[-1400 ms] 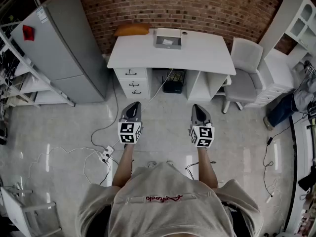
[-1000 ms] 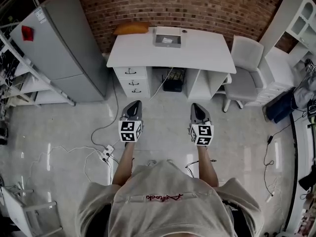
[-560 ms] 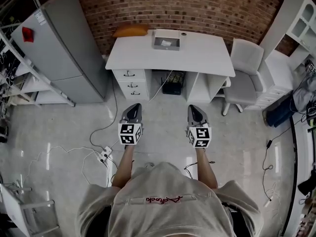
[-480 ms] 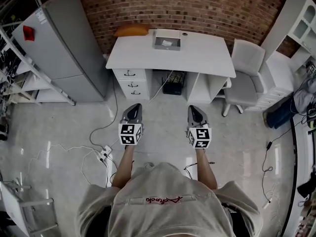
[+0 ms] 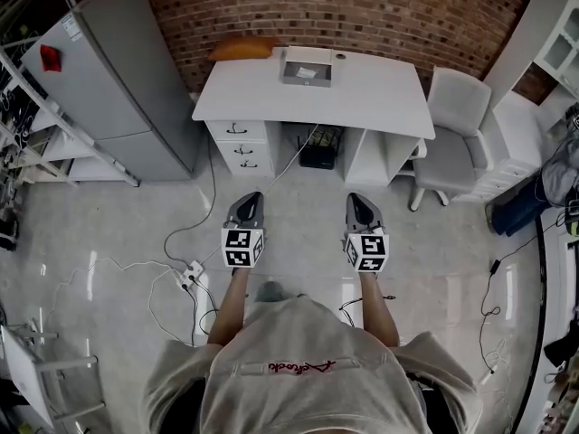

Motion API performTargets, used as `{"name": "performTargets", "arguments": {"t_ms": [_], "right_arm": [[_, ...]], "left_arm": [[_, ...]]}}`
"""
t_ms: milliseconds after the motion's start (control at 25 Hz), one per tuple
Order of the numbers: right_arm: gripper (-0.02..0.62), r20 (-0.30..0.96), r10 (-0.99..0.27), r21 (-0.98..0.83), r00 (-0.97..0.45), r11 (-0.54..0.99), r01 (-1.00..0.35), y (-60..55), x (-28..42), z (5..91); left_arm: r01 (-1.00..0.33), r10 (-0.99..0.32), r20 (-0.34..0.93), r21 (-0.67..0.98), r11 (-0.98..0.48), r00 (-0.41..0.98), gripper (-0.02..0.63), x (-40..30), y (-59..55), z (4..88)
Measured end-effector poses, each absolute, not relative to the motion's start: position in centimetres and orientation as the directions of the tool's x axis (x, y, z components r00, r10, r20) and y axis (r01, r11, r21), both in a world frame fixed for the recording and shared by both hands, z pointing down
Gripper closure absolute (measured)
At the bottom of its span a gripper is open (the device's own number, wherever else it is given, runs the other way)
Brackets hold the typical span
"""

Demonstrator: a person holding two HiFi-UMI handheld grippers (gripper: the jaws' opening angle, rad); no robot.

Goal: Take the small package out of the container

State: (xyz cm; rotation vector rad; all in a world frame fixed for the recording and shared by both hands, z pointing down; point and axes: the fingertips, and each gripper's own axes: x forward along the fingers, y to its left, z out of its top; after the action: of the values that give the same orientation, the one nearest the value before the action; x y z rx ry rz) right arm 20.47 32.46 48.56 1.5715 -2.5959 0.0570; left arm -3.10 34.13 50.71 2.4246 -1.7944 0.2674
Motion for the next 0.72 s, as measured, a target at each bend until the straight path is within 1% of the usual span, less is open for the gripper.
{"name": "performTargets", "arguments": {"t_ms": [360,720], "right_arm": [[0.586,0.139,-0.874,0.026,-0.467,0.474,-0.880,30.1,19.7,49.9],[0.586,0.155,-0.875,0.041,-0.458,0.469,-0.882,23.8,17.7,50.7]], "left_arm": [[-0.958,-0.932,0.227,0.014,-0.287,0.283,0.597,-3.4,31.8,52.4],[-0.953,-0.925,0.231,0.032,-0.302,0.301,0.597,-4.9,25.1,53.4]]}}
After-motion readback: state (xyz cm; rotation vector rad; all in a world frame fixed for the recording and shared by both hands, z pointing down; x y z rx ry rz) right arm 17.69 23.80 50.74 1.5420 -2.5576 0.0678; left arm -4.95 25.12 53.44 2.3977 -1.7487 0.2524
